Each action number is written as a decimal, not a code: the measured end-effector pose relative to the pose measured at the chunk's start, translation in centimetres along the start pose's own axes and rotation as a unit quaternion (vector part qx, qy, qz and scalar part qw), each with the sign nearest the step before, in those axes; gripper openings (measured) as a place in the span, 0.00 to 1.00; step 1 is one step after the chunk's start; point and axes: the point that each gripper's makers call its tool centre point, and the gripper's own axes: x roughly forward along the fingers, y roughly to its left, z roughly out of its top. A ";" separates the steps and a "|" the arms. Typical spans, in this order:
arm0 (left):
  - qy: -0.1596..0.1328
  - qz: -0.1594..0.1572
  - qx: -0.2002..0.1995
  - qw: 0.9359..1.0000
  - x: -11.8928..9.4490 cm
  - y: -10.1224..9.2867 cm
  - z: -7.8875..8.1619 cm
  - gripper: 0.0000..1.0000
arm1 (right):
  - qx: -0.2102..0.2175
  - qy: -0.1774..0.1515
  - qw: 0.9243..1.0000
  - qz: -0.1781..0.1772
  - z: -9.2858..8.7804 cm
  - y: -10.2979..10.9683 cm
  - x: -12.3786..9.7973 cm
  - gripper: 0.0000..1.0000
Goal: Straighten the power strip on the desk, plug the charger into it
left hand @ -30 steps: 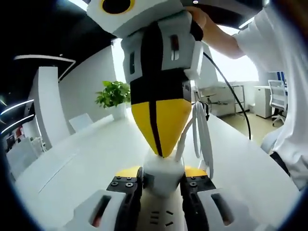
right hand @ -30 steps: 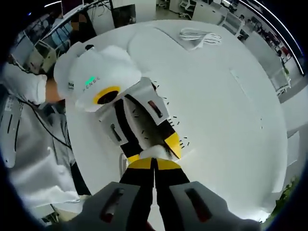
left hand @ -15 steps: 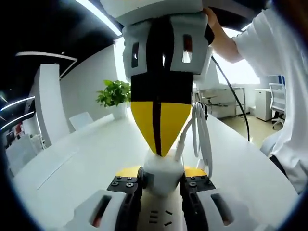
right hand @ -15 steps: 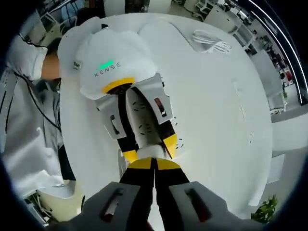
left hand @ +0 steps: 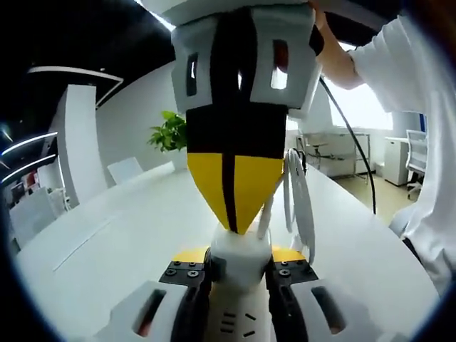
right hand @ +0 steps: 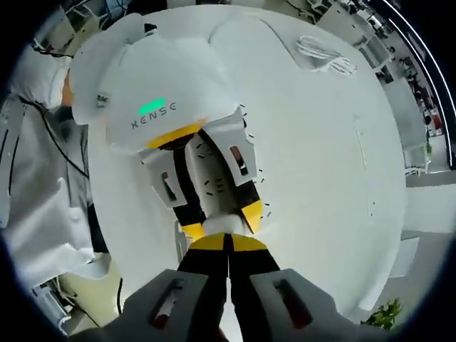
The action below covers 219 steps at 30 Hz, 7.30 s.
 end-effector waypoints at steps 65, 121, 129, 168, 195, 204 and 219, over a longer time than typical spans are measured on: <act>0.014 0.018 0.019 1.000 0.3 0.2 -0.6 0.32 | 0.099 -0.552 0.642 -0.522 -5.2 -3.3 -22.6 0.09; 0.020 0.012 0.019 1.000 -0.5 0.8 -0.1 0.34 | 0.262 -0.383 0.864 -0.194 -9.5 7.6 -4.6 0.60; 0.032 0.032 -0.018 0.999 -3.3 0.9 -0.1 0.49 | 0.272 -0.389 0.857 -0.200 -9.9 7.4 -4.6 0.65; 0.156 0.315 -0.226 0.908 -28.1 -12.8 -4.4 0.96 | 0.349 -0.344 0.850 -0.193 -13.2 13.0 -4.7 0.88; 0.179 0.373 -0.264 0.871 -32.4 -14.4 -7.0 0.96 | 0.391 -0.339 0.833 -0.195 -14.0 13.8 -3.9 0.86; 0.181 0.373 -0.257 0.873 -32.2 -14.5 -6.6 0.96 | 0.392 -0.345 0.830 -0.197 -14.2 13.1 -4.1 0.86; 0.189 0.361 -0.248 0.879 -31.1 -14.5 -6.5 0.96 | 0.390 -0.348 0.831 -0.191 -14.1 12.9 -3.6 0.85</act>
